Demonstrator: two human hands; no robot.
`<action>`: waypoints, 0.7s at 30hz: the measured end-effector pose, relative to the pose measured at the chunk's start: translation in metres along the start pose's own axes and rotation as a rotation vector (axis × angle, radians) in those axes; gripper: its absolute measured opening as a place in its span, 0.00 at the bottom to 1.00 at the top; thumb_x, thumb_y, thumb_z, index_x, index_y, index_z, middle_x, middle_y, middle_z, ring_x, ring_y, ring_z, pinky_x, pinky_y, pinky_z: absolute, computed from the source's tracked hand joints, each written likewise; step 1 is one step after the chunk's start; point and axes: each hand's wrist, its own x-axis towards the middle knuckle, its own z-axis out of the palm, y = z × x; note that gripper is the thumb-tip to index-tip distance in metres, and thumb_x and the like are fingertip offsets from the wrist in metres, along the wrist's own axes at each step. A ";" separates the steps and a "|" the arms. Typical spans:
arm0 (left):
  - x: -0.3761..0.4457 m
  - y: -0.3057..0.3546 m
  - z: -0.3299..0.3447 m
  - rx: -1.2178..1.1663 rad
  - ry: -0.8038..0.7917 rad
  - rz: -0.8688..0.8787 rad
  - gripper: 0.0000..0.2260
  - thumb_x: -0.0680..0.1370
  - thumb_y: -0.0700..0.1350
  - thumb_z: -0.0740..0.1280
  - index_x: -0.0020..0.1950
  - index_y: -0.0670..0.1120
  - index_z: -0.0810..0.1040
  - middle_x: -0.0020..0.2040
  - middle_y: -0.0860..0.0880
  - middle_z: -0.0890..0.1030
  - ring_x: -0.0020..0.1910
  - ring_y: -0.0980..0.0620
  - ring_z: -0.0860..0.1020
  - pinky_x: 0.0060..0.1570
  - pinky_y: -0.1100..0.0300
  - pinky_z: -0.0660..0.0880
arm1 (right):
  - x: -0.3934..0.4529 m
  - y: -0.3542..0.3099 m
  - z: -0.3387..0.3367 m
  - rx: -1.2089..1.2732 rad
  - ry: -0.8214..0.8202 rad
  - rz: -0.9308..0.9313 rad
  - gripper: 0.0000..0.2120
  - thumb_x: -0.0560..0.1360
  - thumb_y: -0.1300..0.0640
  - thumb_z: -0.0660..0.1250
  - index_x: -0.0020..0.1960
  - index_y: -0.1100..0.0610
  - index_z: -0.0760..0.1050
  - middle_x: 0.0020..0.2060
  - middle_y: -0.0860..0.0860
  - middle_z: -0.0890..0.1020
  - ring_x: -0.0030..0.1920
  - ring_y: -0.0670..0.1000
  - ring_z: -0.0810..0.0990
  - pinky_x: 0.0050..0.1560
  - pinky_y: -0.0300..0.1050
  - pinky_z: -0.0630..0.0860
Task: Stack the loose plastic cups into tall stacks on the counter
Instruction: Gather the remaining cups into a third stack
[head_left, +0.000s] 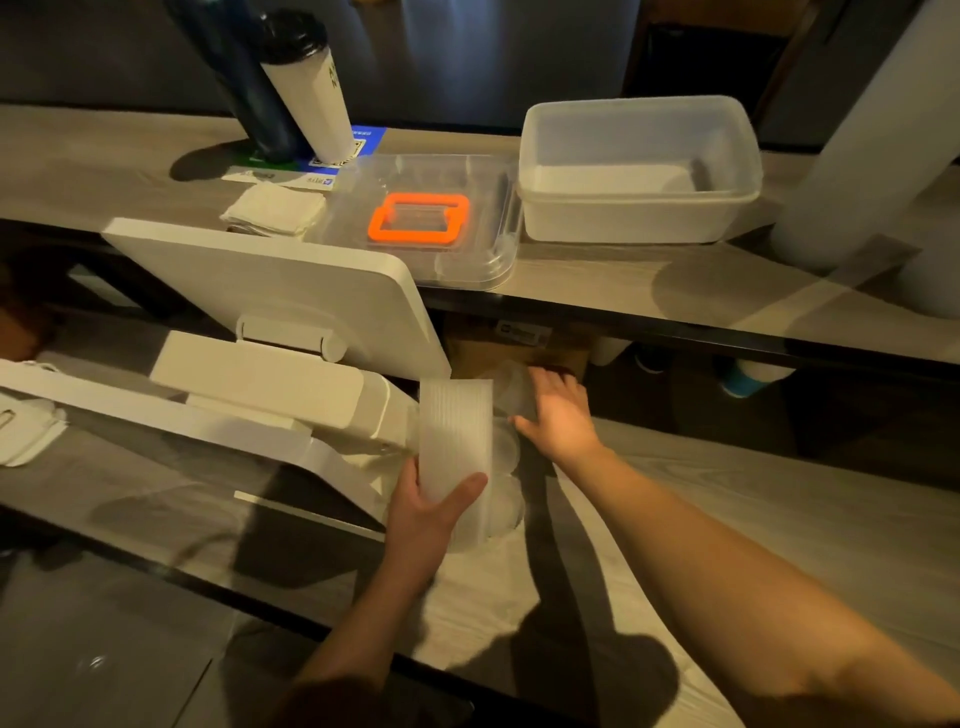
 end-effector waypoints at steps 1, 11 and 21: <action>-0.001 -0.001 -0.001 -0.003 -0.004 -0.003 0.37 0.66 0.57 0.75 0.71 0.51 0.66 0.62 0.51 0.74 0.60 0.49 0.74 0.49 0.57 0.73 | 0.001 -0.001 0.000 -0.008 -0.006 0.003 0.35 0.76 0.47 0.71 0.77 0.53 0.60 0.72 0.53 0.70 0.74 0.57 0.63 0.75 0.53 0.58; -0.003 -0.001 -0.005 0.045 0.009 0.019 0.35 0.70 0.54 0.76 0.73 0.49 0.67 0.62 0.50 0.74 0.59 0.49 0.74 0.51 0.58 0.73 | -0.007 0.001 -0.006 0.041 0.071 0.001 0.33 0.74 0.48 0.70 0.75 0.54 0.62 0.68 0.54 0.72 0.69 0.56 0.68 0.72 0.51 0.63; -0.003 0.002 -0.002 0.223 -0.082 0.039 0.45 0.57 0.69 0.71 0.69 0.49 0.67 0.59 0.50 0.73 0.57 0.48 0.75 0.47 0.55 0.75 | -0.076 0.011 -0.038 0.838 0.276 0.177 0.30 0.76 0.56 0.73 0.74 0.49 0.65 0.63 0.48 0.67 0.60 0.44 0.73 0.45 0.23 0.73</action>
